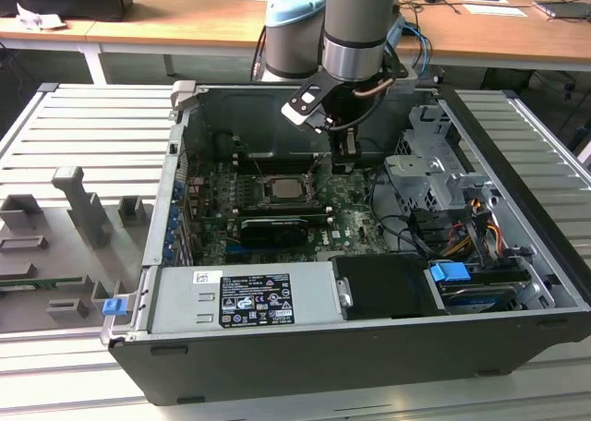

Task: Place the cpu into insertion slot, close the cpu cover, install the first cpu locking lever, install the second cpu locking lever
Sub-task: 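Close the cpu cover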

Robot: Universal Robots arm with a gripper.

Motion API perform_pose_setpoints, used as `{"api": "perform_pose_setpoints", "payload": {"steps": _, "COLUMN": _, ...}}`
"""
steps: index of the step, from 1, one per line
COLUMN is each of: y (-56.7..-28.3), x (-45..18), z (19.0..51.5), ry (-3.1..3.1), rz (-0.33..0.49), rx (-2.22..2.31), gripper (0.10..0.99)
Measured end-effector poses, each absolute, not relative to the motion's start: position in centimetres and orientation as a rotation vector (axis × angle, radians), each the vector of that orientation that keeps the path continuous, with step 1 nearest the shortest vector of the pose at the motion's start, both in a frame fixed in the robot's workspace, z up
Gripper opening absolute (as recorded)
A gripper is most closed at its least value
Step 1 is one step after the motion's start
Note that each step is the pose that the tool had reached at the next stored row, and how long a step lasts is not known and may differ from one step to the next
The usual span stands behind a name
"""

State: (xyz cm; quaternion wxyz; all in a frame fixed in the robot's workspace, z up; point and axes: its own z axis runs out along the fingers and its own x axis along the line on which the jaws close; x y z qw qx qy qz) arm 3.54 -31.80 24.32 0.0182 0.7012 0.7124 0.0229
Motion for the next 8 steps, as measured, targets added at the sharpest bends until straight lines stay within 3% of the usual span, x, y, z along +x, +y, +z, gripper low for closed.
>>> {"api": "perform_pose_setpoints", "payload": {"steps": 8, "y": -31.8, "x": 2.0, "z": 24.3, "ry": 2.212, "rz": 0.071, "rx": 2.178, "gripper": 0.106}}
